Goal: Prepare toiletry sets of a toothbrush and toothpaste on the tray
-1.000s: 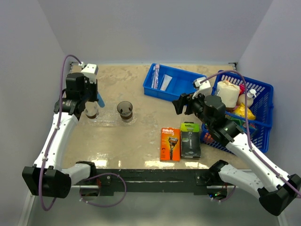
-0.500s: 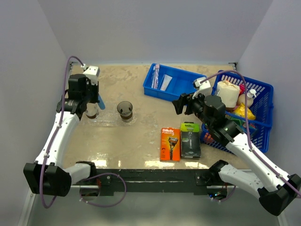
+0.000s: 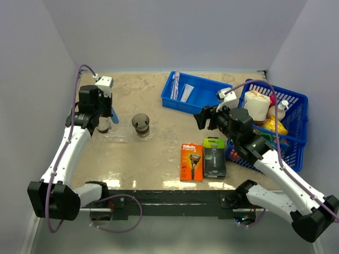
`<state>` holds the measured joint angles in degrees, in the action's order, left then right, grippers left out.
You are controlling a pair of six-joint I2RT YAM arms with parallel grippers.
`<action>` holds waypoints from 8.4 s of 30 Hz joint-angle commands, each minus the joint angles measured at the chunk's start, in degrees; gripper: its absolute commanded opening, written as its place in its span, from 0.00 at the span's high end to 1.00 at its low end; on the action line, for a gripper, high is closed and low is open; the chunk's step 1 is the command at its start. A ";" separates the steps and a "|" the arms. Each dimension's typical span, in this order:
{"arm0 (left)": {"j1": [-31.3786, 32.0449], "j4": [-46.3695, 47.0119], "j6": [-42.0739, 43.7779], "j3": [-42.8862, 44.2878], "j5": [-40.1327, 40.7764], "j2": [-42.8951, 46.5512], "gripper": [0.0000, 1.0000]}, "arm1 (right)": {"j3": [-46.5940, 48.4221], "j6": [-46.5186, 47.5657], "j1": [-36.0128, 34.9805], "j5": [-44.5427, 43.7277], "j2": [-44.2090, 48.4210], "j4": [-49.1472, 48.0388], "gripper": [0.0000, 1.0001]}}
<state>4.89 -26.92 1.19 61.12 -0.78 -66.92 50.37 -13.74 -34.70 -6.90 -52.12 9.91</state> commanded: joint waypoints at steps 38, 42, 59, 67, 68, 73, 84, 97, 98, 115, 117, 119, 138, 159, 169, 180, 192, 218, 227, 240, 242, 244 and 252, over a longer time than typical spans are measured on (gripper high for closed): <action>-0.58 11.71 2.33 -7.51 0.69 -0.85 1.00 | -0.80 0.11 0.07 -0.31 0.70 -1.12 0.24; -0.67 12.06 2.24 -8.21 0.69 -1.29 1.00 | -1.06 0.11 0.07 -0.22 0.88 -1.12 0.24; -1.11 13.91 2.24 -9.88 1.92 -2.34 1.00 | -2.21 0.11 0.16 -0.93 2.20 -0.86 0.23; -1.19 14.26 2.15 -10.32 1.65 -3.40 1.00 | -2.56 0.11 0.16 -0.75 1.85 -1.30 0.23; -1.19 14.43 2.24 -10.32 1.65 -3.48 1.00 | -2.56 0.11 0.07 -0.66 1.76 -1.39 0.23; -1.28 14.61 2.41 -10.58 2.01 -3.92 1.00 | -2.64 0.11 0.07 -0.75 2.02 -1.47 0.23; -1.28 14.35 2.41 -11.03 2.62 -4.45 1.00 | -2.73 0.20 0.16 -0.75 2.37 -1.04 0.23; -1.28 13.29 1.62 -10.32 4.47 -3.66 0.75 | -2.21 0.20 0.16 -1.01 2.55 -0.51 0.20; -1.28 13.29 1.62 -10.41 4.55 -3.40 0.75 | -2.21 0.20 0.16 -1.01 2.55 -0.51 0.20; -1.28 14.34 0.83 -10.76 5.61 1.96 0.42 | 0.51 0.11 0.16 -1.28 0.79 0.63 0.19; -1.28 14.79 0.83 -11.02 4.74 2.66 0.35 | 1.04 0.11 0.16 -1.37 0.18 0.90 0.19; -1.28 15.58 0.74 -11.20 3.86 3.72 0.29 | 2.01 0.11 0.16 -1.54 -0.61 1.07 0.19; -1.28 24.55 -0.49 -16.74 -2.48 16.64 0.21 | 34.76 3.63 0.16 0.92 -33.91 6.96 0.29; -1.19 24.11 -0.49 -18.41 -0.72 17.78 0.21 | 59.49 -4.46 9.47 -6.90 -69.60 17.07 0.43; -1.19 23.75 -0.58 -18.50 -0.54 17.70 0.21 | 60.72 -6.30 9.65 -5.94 -76.02 15.75 0.46; -1.19 23.49 -0.31 -18.58 0.25 17.78 0.21 | 61.34 -12.45 10.26 -7.43 -80.68 16.54 0.38; -1.11 23.49 -0.31 -18.58 0.25 18.22 0.21 | 60.29 -14.65 10.62 -13.22 -82.18 18.30 0.39; -0.58 23.49 -0.40 -18.67 0.25 18.58 0.21 | 60.64 -11.23 10.62 -10.68 -75.43 12.77 1.00; -0.49 23.40 -0.40 -18.67 0.16 18.66 0.21 | 59.68 -7.28 10.62 -12.70 -69.18 9.52 1.00; -0.23 24.01 -0.75 -18.76 -1.15 18.58 0.21 | 53.61 -2.35 10.53 -8.50 -61.36 3.54 1.00; 0.04 24.28 -2.84 -18.32 -2.56 17.96 0.21 | 51.16 -0.95 10.18 -6.56 -58.29 1.61 1.00; 0.04 23.84 -3.91 -16.49 -4.13 17.09 0.21 | 49.57 2.11 8.78 -5.24 -56.09 0.55 1.00; 0.39 22.52 -14.10 -7.17 -17.22 11.48 0.22 | 38.24 11.97 -0.09 -5.76 -43.18 -1.38 1.00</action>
<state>4.69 -7.05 -5.63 47.81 -8.23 -52.49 91.98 -8.14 -29.54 -13.67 -103.15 14.39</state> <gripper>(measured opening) 0.781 0.045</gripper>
